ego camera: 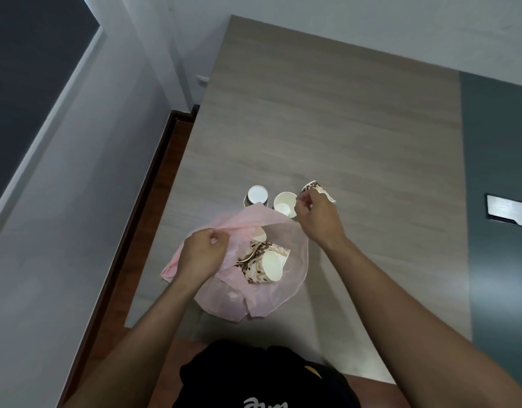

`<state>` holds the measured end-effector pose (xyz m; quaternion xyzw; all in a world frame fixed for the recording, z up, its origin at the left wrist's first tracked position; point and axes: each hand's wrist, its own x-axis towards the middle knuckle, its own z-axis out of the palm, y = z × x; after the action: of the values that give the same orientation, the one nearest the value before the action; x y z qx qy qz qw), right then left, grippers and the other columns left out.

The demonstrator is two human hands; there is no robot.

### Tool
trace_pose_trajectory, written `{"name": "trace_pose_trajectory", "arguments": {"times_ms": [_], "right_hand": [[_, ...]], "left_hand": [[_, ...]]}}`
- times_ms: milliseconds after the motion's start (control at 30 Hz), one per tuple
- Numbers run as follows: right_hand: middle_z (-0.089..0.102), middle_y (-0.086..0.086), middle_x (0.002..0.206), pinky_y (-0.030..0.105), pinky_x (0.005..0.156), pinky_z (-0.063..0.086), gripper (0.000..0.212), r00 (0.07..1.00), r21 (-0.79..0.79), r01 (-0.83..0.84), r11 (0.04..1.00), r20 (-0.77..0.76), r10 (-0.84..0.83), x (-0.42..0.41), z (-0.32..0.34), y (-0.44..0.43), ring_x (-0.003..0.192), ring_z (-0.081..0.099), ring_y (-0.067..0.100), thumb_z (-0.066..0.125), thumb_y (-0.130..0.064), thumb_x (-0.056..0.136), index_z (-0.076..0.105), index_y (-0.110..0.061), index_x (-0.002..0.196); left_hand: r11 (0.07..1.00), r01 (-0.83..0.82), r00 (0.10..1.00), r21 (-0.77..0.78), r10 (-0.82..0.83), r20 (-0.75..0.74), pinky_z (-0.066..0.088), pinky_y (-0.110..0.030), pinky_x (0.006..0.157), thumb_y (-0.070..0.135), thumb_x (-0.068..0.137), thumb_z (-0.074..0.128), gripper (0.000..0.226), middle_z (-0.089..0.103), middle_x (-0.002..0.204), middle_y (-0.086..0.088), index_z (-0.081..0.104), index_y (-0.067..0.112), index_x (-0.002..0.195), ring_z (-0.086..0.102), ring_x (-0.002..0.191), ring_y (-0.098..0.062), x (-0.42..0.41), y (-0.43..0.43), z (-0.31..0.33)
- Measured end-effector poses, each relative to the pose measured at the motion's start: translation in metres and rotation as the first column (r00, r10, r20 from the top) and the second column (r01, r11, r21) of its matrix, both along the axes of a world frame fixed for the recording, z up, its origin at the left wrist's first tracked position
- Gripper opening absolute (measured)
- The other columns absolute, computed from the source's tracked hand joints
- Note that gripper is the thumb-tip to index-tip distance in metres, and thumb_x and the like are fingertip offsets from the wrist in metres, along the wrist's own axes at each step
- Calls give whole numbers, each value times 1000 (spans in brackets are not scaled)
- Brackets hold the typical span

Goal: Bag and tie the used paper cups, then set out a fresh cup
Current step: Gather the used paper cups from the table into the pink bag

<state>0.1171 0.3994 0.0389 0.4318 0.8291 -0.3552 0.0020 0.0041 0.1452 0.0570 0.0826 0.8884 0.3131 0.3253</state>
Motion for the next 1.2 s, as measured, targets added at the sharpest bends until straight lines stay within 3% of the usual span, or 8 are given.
{"name": "trace_pose_trajectory", "arguments": {"times_ms": [100, 267, 433, 533, 700, 767, 1000, 1200], "right_hand": [[55, 21, 148, 39, 103, 54, 44, 966, -112, -135, 985, 207, 156, -2, -19, 9, 116, 69, 37, 58, -9, 101, 68, -18, 143], [65, 12, 153, 34, 112, 47, 54, 910, -177, -151, 973, 360, 207, 9, -34, 1, 140, 62, 33, 69, -6, 96, 65, -13, 150], [82, 7, 123, 29, 97, 54, 32, 978, -91, 54, 994, 207, -34, 33, -39, 2, 114, 76, 25, 83, -20, 90, 83, -16, 121], [84, 5, 101, 12, 76, 53, 18, 987, -86, 163, 983, 29, -161, 43, -24, 8, 94, 79, 22, 89, -24, 89, 84, -19, 106], [78, 17, 91, 26, 71, 62, 23, 928, -339, 122, 933, -294, -228, 35, 25, -4, 75, 73, 21, 89, -37, 91, 81, -17, 98], [76, 26, 95, 22, 65, 58, 26, 923, -435, -30, 900, -357, -142, 29, 42, -22, 73, 64, 20, 87, -32, 93, 80, -9, 100], [70, 0, 71, 25, 66, 47, 33, 933, -386, -352, 853, -220, 285, 23, 24, -85, 63, 55, 3, 93, -47, 85, 76, -19, 87], [76, -6, 100, 35, 87, 57, 35, 880, -191, -475, 859, -97, 465, 10, 13, -115, 85, 65, 12, 84, -43, 93, 76, -25, 122]], "left_hand": [[1000, 5, 1000, -24, -5, 17, 52, -31, 97, 33, 109, 55, 37, 82, 126, -2, 85, 14, 119, 70, 112, -18, -2, 1, 2], [1000, 26, 998, 16, -27, 52, 47, -28, 100, 32, 111, 57, 34, 80, 132, 2, 83, 17, 124, 69, 122, -16, -2, -3, 5], [997, 42, 989, 64, -50, 138, 44, -27, 105, 23, 107, 71, 32, 70, 145, 11, 77, 23, 138, 57, 126, -5, -5, -11, 9], [991, 37, 985, 125, -57, 164, 47, -34, 113, 19, 106, 73, 45, 60, 146, 16, 68, 27, 149, 52, 133, -7, -10, -16, 14], [976, -92, 986, 197, 61, 156, 48, -50, 124, 12, 106, 68, 52, 64, 155, 4, 61, 29, 155, 57, 145, -20, -16, -19, 15], [959, -148, 978, 242, 105, 182, 48, -50, 124, 10, 107, 64, 52, 64, 155, 3, 61, 27, 155, 57, 147, -21, -15, -18, 18], [938, -200, 971, 283, 152, 185, 49, -38, 120, 6, 109, 54, 55, 58, 157, 9, 56, 27, 161, 54, 143, -13, -7, -15, 33], [917, -234, 957, 322, 158, 245, 51, -44, 122, 5, 106, 56, 59, 61, 159, 10, 59, 34, 158, 58, 147, -14, -3, -20, 35]]}}
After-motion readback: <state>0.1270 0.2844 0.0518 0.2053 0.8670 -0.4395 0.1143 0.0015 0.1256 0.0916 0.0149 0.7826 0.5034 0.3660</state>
